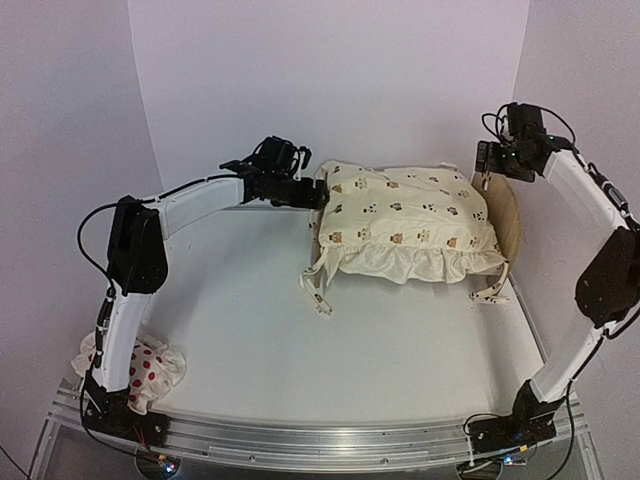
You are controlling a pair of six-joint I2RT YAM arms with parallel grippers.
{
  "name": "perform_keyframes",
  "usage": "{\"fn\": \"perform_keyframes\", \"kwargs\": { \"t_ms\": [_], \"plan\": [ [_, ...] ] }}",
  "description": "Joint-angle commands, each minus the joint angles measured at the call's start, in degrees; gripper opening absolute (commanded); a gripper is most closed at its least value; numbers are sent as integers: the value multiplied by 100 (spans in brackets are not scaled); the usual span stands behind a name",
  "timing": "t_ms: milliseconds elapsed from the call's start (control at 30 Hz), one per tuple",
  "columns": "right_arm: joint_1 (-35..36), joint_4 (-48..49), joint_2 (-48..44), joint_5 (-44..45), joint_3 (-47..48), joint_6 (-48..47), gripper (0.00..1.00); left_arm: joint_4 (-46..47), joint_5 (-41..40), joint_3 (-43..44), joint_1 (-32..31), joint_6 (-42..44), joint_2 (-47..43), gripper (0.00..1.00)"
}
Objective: Set up the pet bed
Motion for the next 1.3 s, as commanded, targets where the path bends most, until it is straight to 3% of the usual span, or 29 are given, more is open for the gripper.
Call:
{"fn": "perform_keyframes", "kwargs": {
  "t_ms": [0, 300, 400, 567, 667, 800, 900, 1100, 1267],
  "plan": [
    [-120, -713, -88, 424, -52, -327, 98, 16, 351, -23, 8, -111, 177, 93],
    [-766, -1310, 605, -190, 124, -276, 98, -2, 655, 79, -18, -212, 464, 91],
    [-923, -1345, 763, -687, 181, -278, 92, 42, 672, 36, -32, -220, 499, 89],
    [-952, -1227, 717, -1581, -3, -320, 67, 87, 580, -126, -50, -322, 423, 85],
    [-954, -1189, 651, -1906, -35, -249, 42, 167, 511, -490, -81, -356, 101, 86],
    [-931, -1184, 461, -2235, -115, -171, 11, 226, 71, -1264, -93, -578, -608, 91],
    [-824, -1155, 287, -2248, -224, -137, 1, 210, -242, -1870, -93, -968, -1251, 99],
    [-287, -1153, 9, -2076, -375, -62, 0, 406, -430, -3463, -86, -1941, -2709, 100],
    [47, -1149, -148, -1880, -565, 107, 0, 1325, 222, -4952, -87, -2777, -3917, 99]
  ]
}}
